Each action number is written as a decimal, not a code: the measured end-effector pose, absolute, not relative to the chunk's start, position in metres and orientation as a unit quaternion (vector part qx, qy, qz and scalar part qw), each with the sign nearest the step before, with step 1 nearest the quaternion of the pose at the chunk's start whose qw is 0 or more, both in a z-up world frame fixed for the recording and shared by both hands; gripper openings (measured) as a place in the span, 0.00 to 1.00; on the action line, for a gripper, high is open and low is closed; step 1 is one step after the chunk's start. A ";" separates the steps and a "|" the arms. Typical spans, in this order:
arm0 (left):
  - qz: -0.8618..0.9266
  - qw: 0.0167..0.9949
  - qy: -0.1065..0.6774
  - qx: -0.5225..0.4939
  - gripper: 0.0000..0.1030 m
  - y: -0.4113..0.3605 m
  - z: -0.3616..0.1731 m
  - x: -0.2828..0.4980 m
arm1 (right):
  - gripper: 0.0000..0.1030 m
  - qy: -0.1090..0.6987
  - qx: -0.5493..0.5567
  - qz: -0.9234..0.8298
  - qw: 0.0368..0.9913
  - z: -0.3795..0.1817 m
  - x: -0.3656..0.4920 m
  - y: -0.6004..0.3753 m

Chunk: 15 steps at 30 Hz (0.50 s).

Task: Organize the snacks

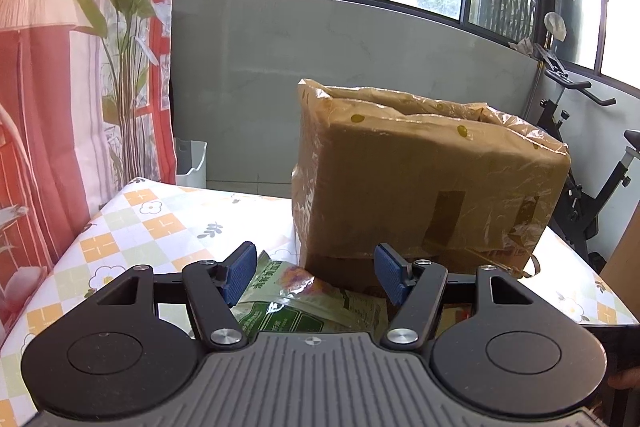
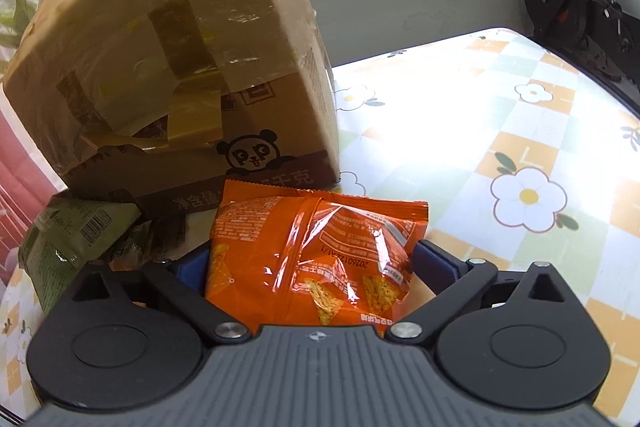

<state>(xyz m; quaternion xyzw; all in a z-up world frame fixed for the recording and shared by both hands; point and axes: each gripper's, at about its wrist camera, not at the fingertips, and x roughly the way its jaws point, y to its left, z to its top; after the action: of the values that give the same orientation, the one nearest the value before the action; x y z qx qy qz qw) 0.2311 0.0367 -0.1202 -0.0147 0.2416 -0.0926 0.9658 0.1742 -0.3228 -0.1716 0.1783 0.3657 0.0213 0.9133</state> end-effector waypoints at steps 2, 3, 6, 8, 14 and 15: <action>-0.094 0.965 0.245 -0.013 0.65 0.038 -0.123 0.230 | 0.98 0.363 0.185 0.025 0.913 -0.173 0.172 -0.324; -0.093 0.964 0.247 -0.013 0.65 0.039 -0.124 0.230 | 0.97 0.360 0.191 0.029 0.913 -0.173 0.170 -0.325; -0.094 0.963 0.253 -0.019 0.65 0.043 -0.128 0.229 | 0.82 0.347 0.194 0.048 0.916 -0.171 0.164 -0.325; -0.092 0.962 0.258 -0.022 0.65 0.046 -0.130 0.228 | 0.76 0.338 0.187 0.058 0.920 -0.167 0.159 -0.320; -0.087 0.959 0.267 -0.024 0.65 0.056 -0.136 0.223 | 0.66 0.300 0.165 0.080 0.936 -0.149 0.143 -0.301; -0.087 0.959 0.269 -0.023 0.65 0.057 -0.138 0.222 | 0.65 0.291 0.158 0.087 0.940 -0.147 0.140 -0.296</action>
<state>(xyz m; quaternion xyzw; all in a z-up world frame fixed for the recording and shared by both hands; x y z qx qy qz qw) 0.2219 0.0574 -0.1383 -0.0231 0.2695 -0.0875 0.9587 0.1405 -0.2964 -0.1466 0.1582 0.2908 0.0866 0.9396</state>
